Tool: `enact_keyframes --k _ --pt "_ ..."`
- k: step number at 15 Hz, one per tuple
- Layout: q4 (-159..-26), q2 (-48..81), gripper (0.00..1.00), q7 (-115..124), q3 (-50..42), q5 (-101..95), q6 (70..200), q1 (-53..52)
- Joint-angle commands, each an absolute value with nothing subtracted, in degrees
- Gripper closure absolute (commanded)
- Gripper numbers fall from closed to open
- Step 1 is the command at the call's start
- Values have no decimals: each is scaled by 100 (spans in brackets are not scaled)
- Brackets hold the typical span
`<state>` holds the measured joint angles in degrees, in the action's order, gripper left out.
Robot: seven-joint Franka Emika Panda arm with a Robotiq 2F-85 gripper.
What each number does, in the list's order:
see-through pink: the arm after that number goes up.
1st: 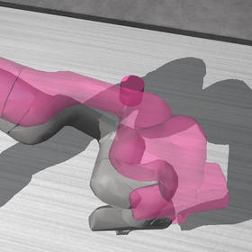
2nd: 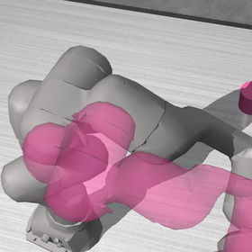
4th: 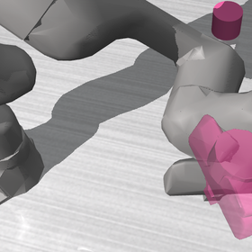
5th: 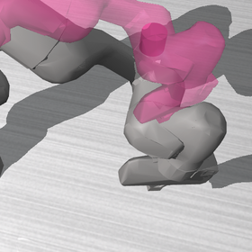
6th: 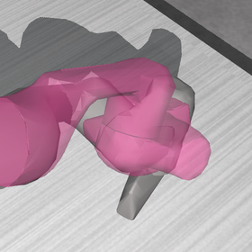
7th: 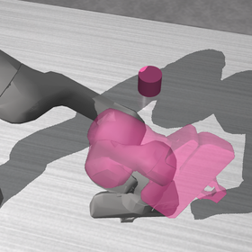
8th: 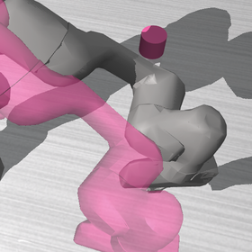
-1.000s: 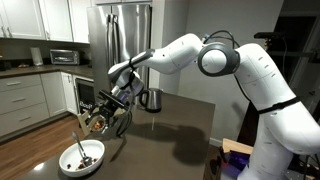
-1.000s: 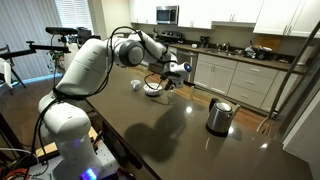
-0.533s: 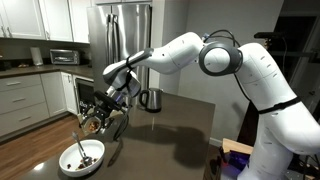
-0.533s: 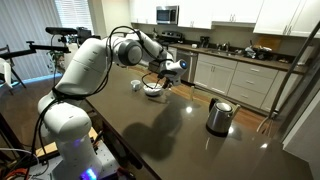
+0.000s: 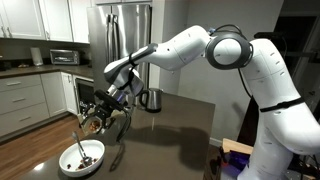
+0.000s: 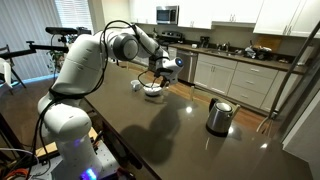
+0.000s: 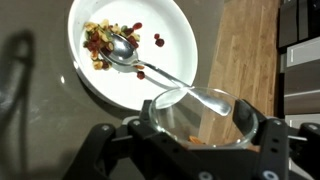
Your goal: Move the objects from the two cups into the bowl
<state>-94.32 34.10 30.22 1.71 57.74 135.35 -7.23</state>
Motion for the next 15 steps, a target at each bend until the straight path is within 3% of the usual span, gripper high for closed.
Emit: enact_keyframes --k 1,7,8,15 --pt "-9499 3360 18 3030 229 5729 13562 -683" --pt "-9564 3313 18 3001 234 5735 13573 -685" --pt "-9565 3312 43 3001 234 5735 13573 -685" --pt "-9821 3229 43 2728 246 5620 14211 -914"
